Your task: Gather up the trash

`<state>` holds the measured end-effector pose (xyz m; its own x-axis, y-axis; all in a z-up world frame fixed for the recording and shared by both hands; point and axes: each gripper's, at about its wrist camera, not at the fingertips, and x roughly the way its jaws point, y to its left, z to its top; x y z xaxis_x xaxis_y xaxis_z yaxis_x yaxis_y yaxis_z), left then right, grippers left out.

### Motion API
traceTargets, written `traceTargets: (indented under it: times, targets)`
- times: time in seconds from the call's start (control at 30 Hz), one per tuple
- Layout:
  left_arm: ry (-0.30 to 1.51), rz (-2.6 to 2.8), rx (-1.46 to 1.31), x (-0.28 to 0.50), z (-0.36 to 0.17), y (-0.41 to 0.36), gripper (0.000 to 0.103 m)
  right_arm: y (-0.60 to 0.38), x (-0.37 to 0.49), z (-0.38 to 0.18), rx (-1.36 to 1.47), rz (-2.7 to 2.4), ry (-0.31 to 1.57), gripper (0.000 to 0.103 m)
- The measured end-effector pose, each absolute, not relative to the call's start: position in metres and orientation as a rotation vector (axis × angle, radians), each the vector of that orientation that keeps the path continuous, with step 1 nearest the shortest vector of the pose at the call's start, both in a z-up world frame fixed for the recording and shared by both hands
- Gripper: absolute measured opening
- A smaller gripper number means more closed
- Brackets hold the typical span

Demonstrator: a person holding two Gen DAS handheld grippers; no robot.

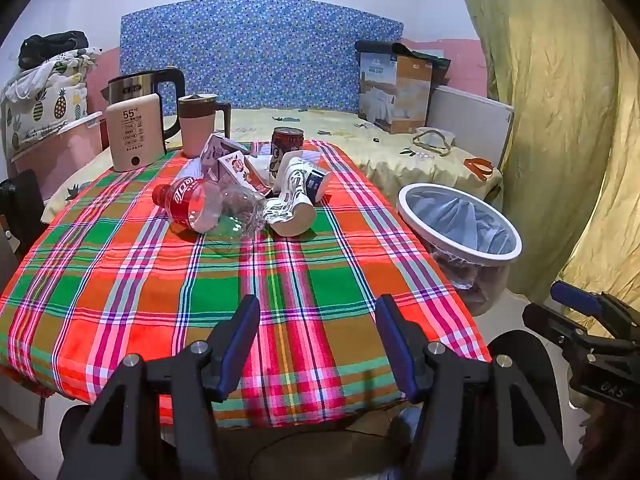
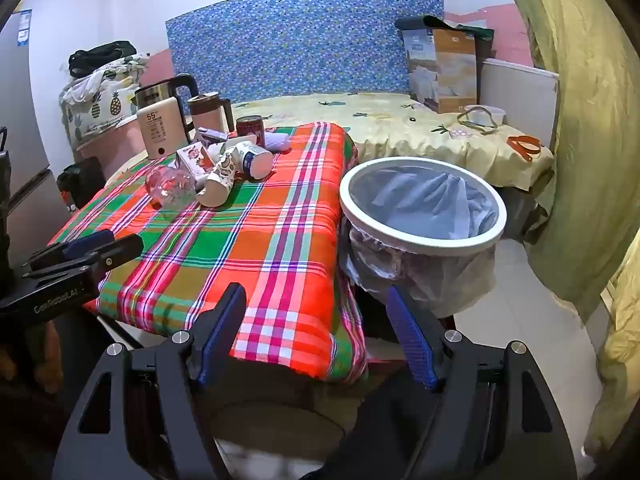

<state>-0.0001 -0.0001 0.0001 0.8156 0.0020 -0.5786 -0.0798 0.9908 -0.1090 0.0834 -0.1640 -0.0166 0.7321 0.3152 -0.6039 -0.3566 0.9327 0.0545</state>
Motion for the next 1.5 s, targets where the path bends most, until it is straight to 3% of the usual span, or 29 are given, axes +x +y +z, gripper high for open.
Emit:
traceTargets:
  times: [1.5]
  targets:
    - [0.617, 0.031, -0.135, -0.0051, 0.0028, -0.0032, 0.062, -0.1664, 0.0838, -0.0158, -0.056, 0.363, 0.645, 0.074]
